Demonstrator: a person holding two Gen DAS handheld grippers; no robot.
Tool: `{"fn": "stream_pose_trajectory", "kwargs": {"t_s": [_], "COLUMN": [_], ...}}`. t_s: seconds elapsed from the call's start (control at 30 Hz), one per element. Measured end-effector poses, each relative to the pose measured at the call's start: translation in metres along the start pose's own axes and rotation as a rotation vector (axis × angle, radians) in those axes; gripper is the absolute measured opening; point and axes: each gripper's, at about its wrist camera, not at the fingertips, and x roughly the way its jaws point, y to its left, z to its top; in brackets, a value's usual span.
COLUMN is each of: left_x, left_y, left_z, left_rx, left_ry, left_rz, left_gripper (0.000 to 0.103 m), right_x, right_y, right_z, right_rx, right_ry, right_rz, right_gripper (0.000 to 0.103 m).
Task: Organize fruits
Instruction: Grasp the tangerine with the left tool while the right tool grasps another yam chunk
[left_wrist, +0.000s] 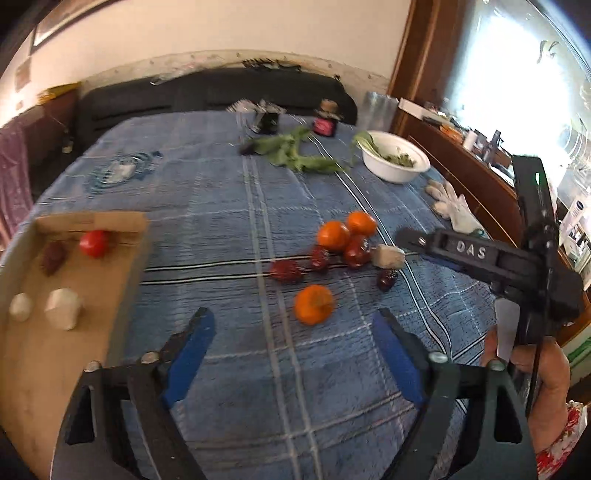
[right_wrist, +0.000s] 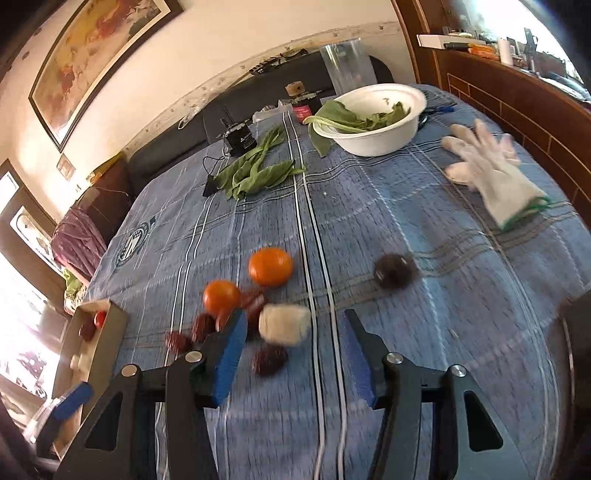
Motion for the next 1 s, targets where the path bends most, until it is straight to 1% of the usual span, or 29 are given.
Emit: {"fn": "stream_pose_trajectory", "kwargs": {"t_s": [0.03, 0.1, 0.2, 0.3, 0.33, 0.37, 0.4, 0.47, 0.5, 0.57, 0.7, 0.77, 0.8, 0.83, 0.93, 1.0], "left_x": [0.006, 0.022, 0.038, 0.051, 0.055, 0.059, 0.058, 0.058, 0.058, 0.058, 0.057, 0.058, 0.058, 0.059, 0.055, 0.053], "left_y": [-0.001, -0.003, -0.003, -0.003, -0.002, -0.001, 0.000, 0.002, 0.003, 0.008, 0.013, 0.007, 0.005, 0.002, -0.008, -0.008], "left_z": [0.001, 0.003, 0.006, 0.007, 0.006, 0.004, 0.003, 0.004, 0.004, 0.004, 0.004, 0.004, 0.004, 0.003, 0.001, 0.001], "left_rx": [0.003, 0.000, -0.017, -0.026, -0.033, -0.041, -0.044, -0.053, -0.061, -0.084, -0.114, -0.090, -0.076, -0.058, -0.001, 0.001], "left_ry": [0.010, 0.031, 0.044, 0.056, 0.062, 0.071, 0.060, 0.055, 0.056, 0.047, 0.040, 0.045, 0.047, 0.054, 0.032, 0.021], "left_rz": [-0.012, -0.045, -0.084, -0.114, -0.119, -0.126, -0.125, -0.141, -0.146, -0.162, -0.191, -0.194, -0.195, -0.203, -0.192, -0.194], "left_gripper": [0.073, 0.068, 0.064, 0.051, 0.046, 0.044, 0.041, 0.040, 0.040, 0.040, 0.040, 0.040, 0.031, 0.027, 0.026, 0.026], "right_x": [0.002, 0.006, 0.014, 0.024, 0.024, 0.024, 0.024, 0.024, 0.024, 0.025, 0.025, 0.025, 0.024, 0.024, 0.020, 0.015], "right_y": [0.002, 0.007, 0.007, 0.000, 0.000, 0.000, 0.001, 0.001, 0.002, 0.004, 0.010, 0.011, 0.012, 0.013, 0.015, 0.015], "right_z": [0.000, -0.003, -0.006, -0.007, -0.006, -0.006, -0.006, -0.007, -0.007, -0.008, -0.011, -0.012, -0.013, -0.014, -0.015, -0.014], "right_rx": [-0.012, -0.049, -0.064, -0.047, -0.047, -0.051, -0.056, -0.059, -0.063, -0.068, -0.094, -0.103, -0.110, -0.115, -0.124, -0.122], "right_ry": [-0.002, -0.008, -0.005, 0.024, 0.018, 0.019, 0.017, 0.014, 0.014, 0.021, 0.017, 0.016, 0.012, 0.008, -0.013, -0.043], "right_rz": [0.003, -0.004, -0.012, 0.001, 0.006, 0.007, 0.009, -0.002, -0.006, 0.006, -0.010, -0.004, -0.009, -0.014, -0.027, -0.033], "right_gripper": [0.056, 0.056, 0.056, 0.056, 0.056, 0.056, 0.056, 0.054, 0.050, 0.044, 0.042, 0.038, 0.038, 0.038, 0.038, 0.038]}}
